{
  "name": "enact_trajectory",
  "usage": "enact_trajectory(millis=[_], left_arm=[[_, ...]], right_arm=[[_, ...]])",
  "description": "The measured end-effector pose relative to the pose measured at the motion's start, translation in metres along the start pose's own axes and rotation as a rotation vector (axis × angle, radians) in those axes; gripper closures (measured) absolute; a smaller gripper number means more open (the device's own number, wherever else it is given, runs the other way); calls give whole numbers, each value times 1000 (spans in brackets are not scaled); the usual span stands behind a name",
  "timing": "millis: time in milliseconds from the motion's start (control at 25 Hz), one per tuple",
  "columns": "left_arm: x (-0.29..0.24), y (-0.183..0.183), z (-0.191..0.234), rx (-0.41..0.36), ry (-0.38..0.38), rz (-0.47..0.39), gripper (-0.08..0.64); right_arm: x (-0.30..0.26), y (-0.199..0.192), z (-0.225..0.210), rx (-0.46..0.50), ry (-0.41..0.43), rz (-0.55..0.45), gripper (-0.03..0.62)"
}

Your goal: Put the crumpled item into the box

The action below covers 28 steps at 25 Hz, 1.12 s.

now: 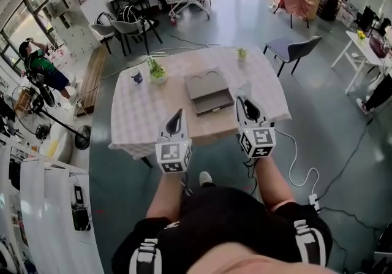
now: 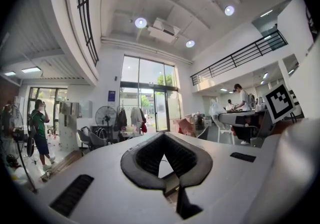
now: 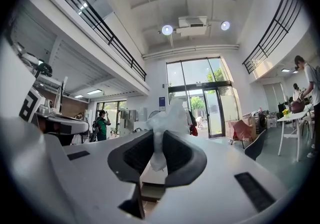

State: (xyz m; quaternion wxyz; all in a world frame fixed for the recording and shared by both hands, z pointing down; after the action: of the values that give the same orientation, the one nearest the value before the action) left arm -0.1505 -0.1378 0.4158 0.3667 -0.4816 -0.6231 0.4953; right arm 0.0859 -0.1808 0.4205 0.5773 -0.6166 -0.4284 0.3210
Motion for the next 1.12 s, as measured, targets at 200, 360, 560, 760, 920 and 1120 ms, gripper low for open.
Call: enact_trajectory(millis=[200,360,560,760,920,1120], left_arm=[[-65,-9,50,9,-14,4,569],[-109,-9,74,3,-36,-7,569],[-150,-9,76,-12,-21,4,569],[-167,-13,66,-4,24,34,569],[-181,-13,65,6,49,47,569],[-185,-15,61,11,71,79,569]], right_arm=[[-82,-7,-1,11,4,17,538],[-130,-5,-11,20,-6,16,537],[-162,-10,-36,1,9,26,537],[-183,-16,-61,7,48,70,537],[-202,-16,-74,10,77,88,537],[-216,-20,-77,22,126,124,537]])
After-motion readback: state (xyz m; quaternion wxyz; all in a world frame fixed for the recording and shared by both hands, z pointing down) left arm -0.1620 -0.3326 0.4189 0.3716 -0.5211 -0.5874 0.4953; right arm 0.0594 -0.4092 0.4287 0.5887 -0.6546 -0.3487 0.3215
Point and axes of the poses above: the fingertips, and each gripper's own axes: x backward along the fingers, z to its left, y out of its top, the point moved 6 cm from there along x, backward along the fingers, and after that the axes turned 7 degrees about -x, right-handed, at the moved point
